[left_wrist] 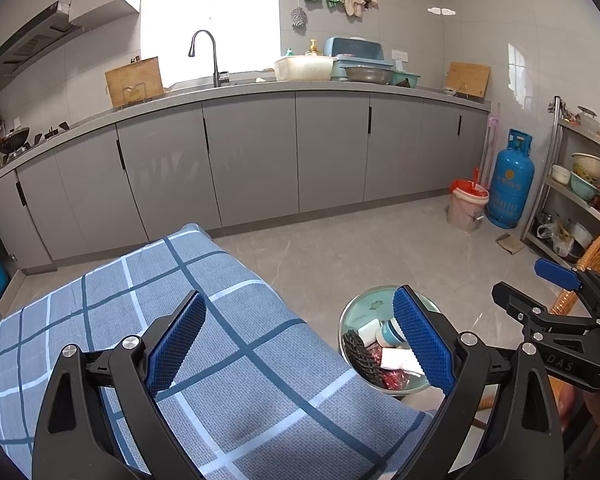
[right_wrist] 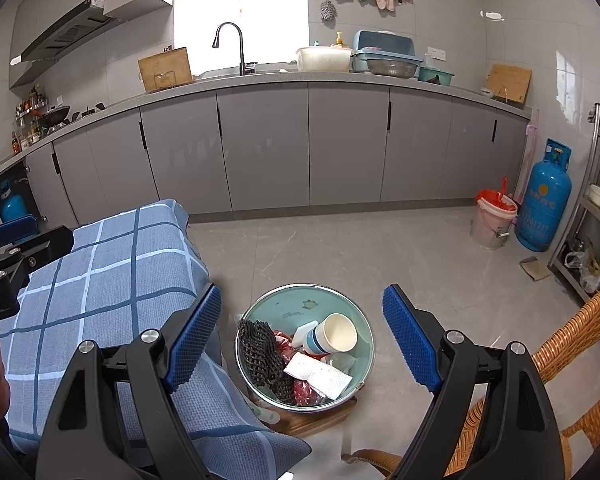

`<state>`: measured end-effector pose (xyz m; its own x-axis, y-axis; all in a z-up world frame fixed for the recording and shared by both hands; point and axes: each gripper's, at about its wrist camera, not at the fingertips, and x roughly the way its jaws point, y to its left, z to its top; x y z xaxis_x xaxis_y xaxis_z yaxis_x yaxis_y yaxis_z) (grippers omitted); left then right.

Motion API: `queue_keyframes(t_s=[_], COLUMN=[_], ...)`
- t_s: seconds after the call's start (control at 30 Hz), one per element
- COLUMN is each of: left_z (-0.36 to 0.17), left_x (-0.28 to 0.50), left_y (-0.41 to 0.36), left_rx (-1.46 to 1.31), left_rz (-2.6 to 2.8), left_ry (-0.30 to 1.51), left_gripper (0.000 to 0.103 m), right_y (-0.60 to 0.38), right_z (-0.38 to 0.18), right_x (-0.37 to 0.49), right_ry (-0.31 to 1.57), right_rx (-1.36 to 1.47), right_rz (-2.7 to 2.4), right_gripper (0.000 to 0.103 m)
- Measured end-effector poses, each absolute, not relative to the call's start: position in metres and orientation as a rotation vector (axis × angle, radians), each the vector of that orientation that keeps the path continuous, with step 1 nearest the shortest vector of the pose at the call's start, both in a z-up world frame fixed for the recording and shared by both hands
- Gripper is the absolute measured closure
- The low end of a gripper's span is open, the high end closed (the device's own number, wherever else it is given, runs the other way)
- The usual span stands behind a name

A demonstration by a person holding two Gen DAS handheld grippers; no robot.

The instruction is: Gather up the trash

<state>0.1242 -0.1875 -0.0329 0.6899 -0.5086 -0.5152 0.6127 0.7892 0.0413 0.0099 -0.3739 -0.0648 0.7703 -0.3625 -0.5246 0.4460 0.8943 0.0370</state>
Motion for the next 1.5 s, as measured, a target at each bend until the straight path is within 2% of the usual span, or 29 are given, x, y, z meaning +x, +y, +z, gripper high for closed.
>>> queue_keyframes(t_s=[0.13,0.97,1.13,1.5], left_z=[-0.032,-0.041,-0.04,-0.039], left_x=[0.123,0.118,0.127,0.124], left_y=[-0.189,-0.198,-0.195,-0.192], left_rx=[0.217,0.301,0.26,0.259], left_rz=[-0.63,-0.567,-0.582,-0.583], left_ry=[0.501,0.488,0.541,0.526], left_gripper=[0.004,0.004,0.004,0.004], right_y=[-0.374,-0.375,-0.374,-0.37], right_z=[-0.065,-0.065,-0.066,-0.066], right_x=[0.01,0.005,0.003,0.001], right_ry=[0.534,0.521,0.52,0.516], right_rx=[0.163,0.169,0.172,0.173], right_rz=[-0.44,-0.444,-0.449,-0.45], right_gripper=[0.02,0.02,0.019,0.017])
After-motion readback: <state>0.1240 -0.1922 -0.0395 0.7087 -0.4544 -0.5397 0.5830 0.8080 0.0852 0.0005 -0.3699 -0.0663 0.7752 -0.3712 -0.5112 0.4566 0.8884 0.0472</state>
